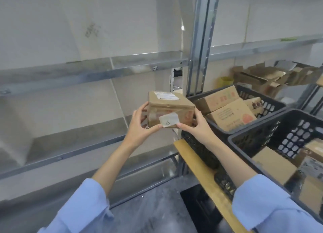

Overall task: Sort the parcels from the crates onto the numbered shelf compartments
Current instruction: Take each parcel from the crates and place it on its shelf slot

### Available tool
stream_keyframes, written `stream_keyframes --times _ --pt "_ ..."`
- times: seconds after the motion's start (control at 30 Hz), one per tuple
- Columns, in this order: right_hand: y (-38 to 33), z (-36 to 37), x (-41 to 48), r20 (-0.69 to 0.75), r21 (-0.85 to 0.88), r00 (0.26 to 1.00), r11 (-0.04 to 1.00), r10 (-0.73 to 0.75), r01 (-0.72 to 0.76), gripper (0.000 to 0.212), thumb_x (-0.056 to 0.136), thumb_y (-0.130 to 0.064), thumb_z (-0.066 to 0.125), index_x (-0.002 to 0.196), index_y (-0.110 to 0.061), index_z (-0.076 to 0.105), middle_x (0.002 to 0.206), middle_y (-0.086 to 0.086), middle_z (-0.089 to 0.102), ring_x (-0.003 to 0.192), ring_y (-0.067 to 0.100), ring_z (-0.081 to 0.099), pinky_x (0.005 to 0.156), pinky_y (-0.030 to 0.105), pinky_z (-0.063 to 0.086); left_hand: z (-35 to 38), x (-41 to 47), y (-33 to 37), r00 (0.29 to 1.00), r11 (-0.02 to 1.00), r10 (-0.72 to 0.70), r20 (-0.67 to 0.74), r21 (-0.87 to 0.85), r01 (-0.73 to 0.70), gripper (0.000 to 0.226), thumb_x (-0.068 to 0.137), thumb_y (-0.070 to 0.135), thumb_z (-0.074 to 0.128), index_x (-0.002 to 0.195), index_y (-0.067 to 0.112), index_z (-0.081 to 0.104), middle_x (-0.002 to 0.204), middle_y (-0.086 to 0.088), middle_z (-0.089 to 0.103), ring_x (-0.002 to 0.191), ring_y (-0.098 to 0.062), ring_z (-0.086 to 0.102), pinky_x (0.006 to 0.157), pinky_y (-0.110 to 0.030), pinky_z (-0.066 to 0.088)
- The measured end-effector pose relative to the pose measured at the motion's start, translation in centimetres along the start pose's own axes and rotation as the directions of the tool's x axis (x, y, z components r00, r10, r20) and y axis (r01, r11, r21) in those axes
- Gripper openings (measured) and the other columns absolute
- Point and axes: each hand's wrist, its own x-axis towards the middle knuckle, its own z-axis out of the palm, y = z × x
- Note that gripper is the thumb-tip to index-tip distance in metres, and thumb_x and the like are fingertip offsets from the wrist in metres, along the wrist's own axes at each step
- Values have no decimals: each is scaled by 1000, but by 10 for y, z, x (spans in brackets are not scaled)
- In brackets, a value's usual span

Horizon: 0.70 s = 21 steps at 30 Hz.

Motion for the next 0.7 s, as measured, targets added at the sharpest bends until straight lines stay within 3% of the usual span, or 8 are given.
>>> stream_keyframes --times 0.07,0.17,0.3,0.37,0.43,0.5,0.57,0.7 --pt "-3 24 7 53 11 998 999 -31 31 88 78 -36 80 150 -32 31 147 -7 44 132 7 45 104 21 44 -23 -14 -1 998 999 -28 -60 19 29 83 68 33 85 139 34 41 138 13 48 127 -5 49 105 -28 44" --pt "-8 60 18 105 16 992 998 -69 67 97 75 -27 85 152 -28 26 149 -3 43 131 14 47 104 32 47 -58 -37 -3 985 990 -60 -163 117 79 79 72 27 87 137 30 42 133 22 50 124 3 48 106 -32 43" --pt "-18 115 29 219 27 968 993 -122 119 97 75 -15 86 150 -26 25 149 -5 39 129 11 45 86 12 49 -105 -67 -6 951 974 -112 -288 158 162 77 72 30 87 135 28 42 132 20 51 123 2 48 98 -31 48" --pt "-26 143 30 277 67 951 990 -136 122 95 75 -12 86 147 -25 26 147 -8 38 131 11 43 89 9 46 -128 -83 -8 929 970 -128 -348 149 190 78 72 28 87 135 24 41 135 13 51 127 -5 48 96 -28 49" --pt "-36 170 31 332 122 931 986 -149 115 93 73 -11 86 145 -23 28 145 -9 38 133 12 42 97 15 46 -150 -99 -9 909 965 -136 -394 153 211 83 70 30 87 136 25 37 137 12 48 129 -5 47 94 -22 48" --pt "-47 197 29 379 165 912 981 -158 102 92 72 -11 88 143 -20 29 143 -9 39 133 16 44 105 32 47 -172 -115 -9 888 962 -142 -436 148 227 91 68 31 87 140 29 31 136 21 44 123 11 45 90 -13 45" --pt "-58 223 27 434 185 885 978 -170 97 98 70 -16 89 145 -22 26 144 -11 38 134 17 44 107 38 46 -193 -132 -10 862 960 -153 -483 136 246 100 68 31 87 146 33 24 134 24 41 116 20 45 86 -7 44" --pt "-76 276 20 525 178 835 980 -167 84 125 62 -33 93 157 -30 11 154 -7 27 141 17 37 115 42 38 -233 -165 -11 843 948 -169 -510 151 281 111 67 37 84 154 31 15 144 16 37 130 -5 43 104 -26 42"
